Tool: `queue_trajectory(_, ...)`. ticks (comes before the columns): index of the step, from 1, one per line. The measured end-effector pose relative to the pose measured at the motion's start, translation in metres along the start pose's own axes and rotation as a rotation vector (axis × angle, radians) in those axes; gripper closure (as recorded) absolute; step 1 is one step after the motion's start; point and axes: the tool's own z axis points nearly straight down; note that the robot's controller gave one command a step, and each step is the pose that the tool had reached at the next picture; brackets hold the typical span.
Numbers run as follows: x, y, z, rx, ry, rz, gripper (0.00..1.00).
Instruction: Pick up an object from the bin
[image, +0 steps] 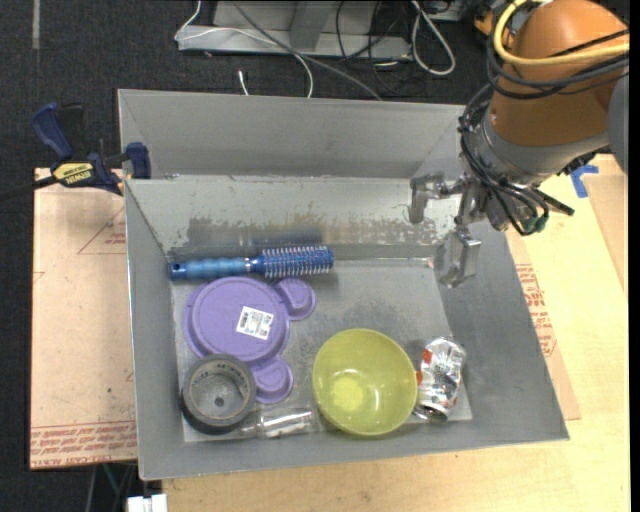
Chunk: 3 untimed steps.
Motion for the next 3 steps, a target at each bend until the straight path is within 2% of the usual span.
queue_trajectory(1, 0.003, -0.002, 0.082, -0.005, 0.008, -0.16, 0.0)
queue_trajectory(2, -0.028, 0.007, 0.0, 0.005, -0.02, -0.211, 0.0)
queue_trajectory(3, 0.007, 0.014, 0.123, -0.006, 0.003, -0.252, 0.0)
